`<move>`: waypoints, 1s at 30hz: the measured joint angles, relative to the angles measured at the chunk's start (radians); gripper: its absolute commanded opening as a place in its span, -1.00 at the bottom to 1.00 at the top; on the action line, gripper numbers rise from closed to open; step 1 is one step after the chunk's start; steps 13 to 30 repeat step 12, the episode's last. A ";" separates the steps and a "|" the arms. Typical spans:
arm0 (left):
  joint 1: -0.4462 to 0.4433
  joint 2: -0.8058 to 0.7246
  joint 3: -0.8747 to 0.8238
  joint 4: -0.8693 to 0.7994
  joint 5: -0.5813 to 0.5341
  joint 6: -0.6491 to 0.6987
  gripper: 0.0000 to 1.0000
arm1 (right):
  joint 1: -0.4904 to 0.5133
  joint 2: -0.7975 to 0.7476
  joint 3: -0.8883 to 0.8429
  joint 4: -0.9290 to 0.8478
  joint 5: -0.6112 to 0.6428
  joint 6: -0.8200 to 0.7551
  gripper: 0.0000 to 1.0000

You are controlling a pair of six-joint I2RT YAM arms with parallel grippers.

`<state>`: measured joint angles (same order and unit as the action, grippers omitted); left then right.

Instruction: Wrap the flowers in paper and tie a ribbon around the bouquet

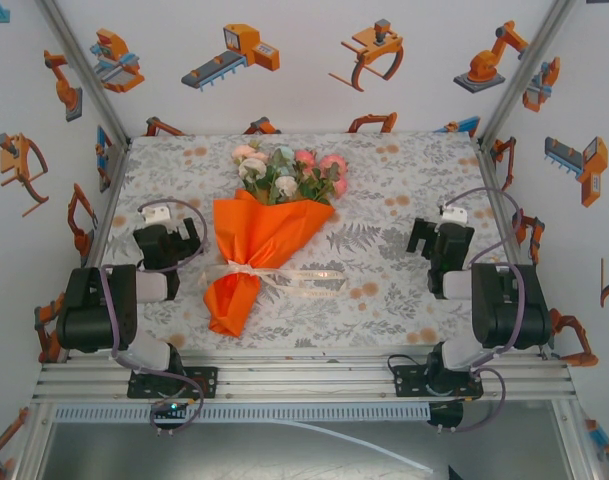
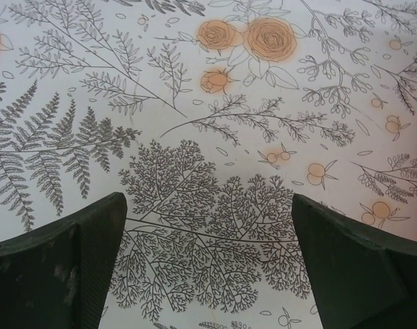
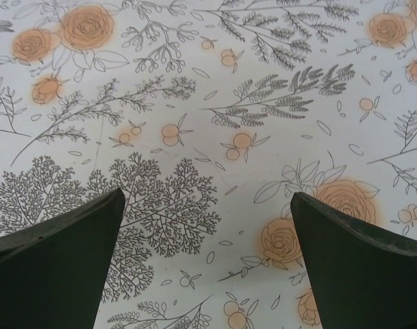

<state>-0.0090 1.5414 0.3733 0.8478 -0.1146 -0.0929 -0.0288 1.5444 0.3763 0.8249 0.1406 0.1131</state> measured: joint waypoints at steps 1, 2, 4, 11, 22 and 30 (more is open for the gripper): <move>-0.004 0.000 0.005 -0.003 0.001 0.005 0.94 | 0.000 0.000 0.000 0.004 -0.003 -0.002 0.99; -0.006 0.000 0.008 -0.004 0.003 0.010 0.94 | 0.000 0.000 0.000 0.009 -0.006 -0.003 0.99; -0.010 0.000 0.014 -0.006 0.004 0.017 0.94 | 0.000 0.000 0.000 0.013 -0.011 -0.003 0.99; -0.010 0.000 0.017 -0.011 0.004 0.027 0.94 | 0.000 0.000 0.000 0.014 -0.033 -0.010 0.99; -0.010 0.000 0.017 -0.011 0.004 0.027 0.94 | 0.000 0.000 0.000 0.014 -0.036 -0.010 0.99; -0.010 0.000 0.017 -0.011 0.004 0.027 0.94 | 0.000 0.000 0.000 0.014 -0.036 -0.010 0.99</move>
